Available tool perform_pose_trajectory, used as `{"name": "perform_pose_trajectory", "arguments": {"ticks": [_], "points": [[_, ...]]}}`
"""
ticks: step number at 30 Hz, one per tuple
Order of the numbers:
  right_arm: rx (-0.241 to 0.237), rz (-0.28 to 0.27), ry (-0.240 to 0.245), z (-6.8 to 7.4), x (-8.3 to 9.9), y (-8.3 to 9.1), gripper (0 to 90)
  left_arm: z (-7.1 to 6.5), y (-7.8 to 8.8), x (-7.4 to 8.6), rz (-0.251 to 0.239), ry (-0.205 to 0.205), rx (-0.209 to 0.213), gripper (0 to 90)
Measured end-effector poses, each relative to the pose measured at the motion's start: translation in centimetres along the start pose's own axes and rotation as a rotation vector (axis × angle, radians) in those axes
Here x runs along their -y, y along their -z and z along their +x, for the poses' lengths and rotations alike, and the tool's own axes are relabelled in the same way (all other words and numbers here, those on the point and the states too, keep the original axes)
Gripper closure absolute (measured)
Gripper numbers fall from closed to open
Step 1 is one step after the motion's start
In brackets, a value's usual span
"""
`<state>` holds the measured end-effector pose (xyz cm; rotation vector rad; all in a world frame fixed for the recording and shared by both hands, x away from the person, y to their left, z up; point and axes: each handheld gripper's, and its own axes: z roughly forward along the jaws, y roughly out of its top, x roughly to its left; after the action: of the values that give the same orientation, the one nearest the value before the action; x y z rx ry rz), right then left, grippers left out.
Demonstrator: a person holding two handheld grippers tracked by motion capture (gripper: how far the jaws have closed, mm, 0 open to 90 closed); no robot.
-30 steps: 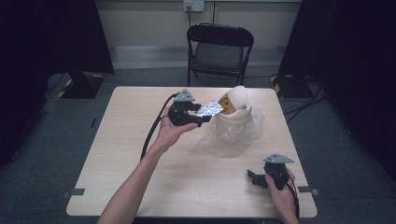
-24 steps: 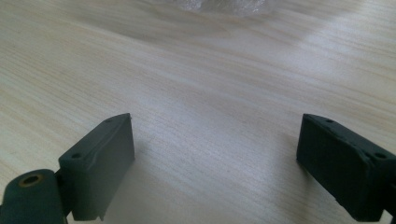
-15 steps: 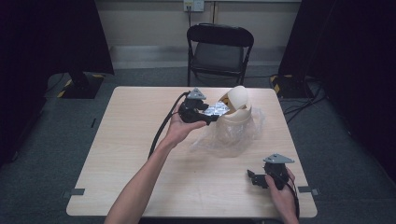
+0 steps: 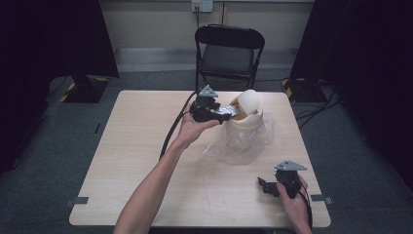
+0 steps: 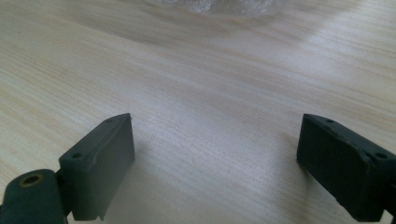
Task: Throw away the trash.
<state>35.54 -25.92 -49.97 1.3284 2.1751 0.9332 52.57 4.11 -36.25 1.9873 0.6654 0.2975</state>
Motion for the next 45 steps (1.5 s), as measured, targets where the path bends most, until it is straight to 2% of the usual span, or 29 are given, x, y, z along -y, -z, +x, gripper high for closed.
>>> {"name": "perform_pose_trajectory", "arguments": {"ticks": [2, 8, 11, 17, 20, 22, 26, 27, 29, 32, 36, 38, 42, 45], "points": [[0.0, 0.0, 0.0, 0.0, 0.0, 0.0, 10.5, -0.1, -0.3, -0.1, -0.001, -0.009, 0.006, 34.1], [0.0, 0.0, 0.001, 0.0, 0.0, 0.0, 10.4, -0.3, -1.2, -0.5, -0.008, -0.005, 0.016, 34.4], [0.0, 0.0, 0.001, 0.0, 0.0, 0.0, 10.4, -0.7, -1.9, -0.8, 0.013, -0.025, 0.01, 34.8], [0.0, 0.0, 0.0, 0.0, 0.0, 0.0, 10.5, -0.8, -2.8, -1.1, 0.027, -0.028, 0.014, 35.1], [0.002, 0.001, 0.001, 0.0, 0.0, 0.0, 10.5, -0.7, -3.0, -1.1, 0.009, -0.012, 0.023, 39.2], [0.0, 0.0, -0.001, 0.0, 0.0, 0.0, 10.4, -0.9, -3.2, -1.1, 0.009, -0.022, 0.024, 39.4], [0.002, 0.001, 0.0, 0.0, 0.0, 0.0, 10.4, -0.8, -3.2, -1.0, 0.012, -0.009, 0.021, 34.3], [0.002, 0.001, 0.0, 0.0, 0.0, 0.0, 10.4, -0.8, -3.2, -1.0, 0.009, -0.003, 0.02, 34.3], [0.0, 0.0, 0.0, 0.0, 0.0, 0.0, 10.4, -0.6, -2.9, -1.1, 0.001, -0.005, 0.03, 27.4], [0.0, 0.0, 0.0, 0.0, 0.0, 0.0, 10.4, -0.6, -2.3, -1.2, -0.009, -0.008, 0.06, 22.2], [0.0, 0.0, -0.001, 0.0, 0.0, 0.0, 10.4, -0.2, -1.3, -1.1, -0.016, 0.004, 0.061, 18.4], [0.0, 0.0, -0.002, 0.0, 0.0, 0.0, 10.4, 0.1, -0.3, -1.0, -0.036, 0.027, 0.059, 17.0], [0.0, -0.001, -0.002, 0.0, 0.0, 0.0, 10.4, 0.4, 0.9, -0.8, -0.037, 0.022, 0.05, 16.4], [0.0, -0.001, -0.002, 0.0, 0.0, 0.0, 10.4, 1.0, 1.9, -0.3, -0.042, 0.039, 0.048, 16.2]]}}
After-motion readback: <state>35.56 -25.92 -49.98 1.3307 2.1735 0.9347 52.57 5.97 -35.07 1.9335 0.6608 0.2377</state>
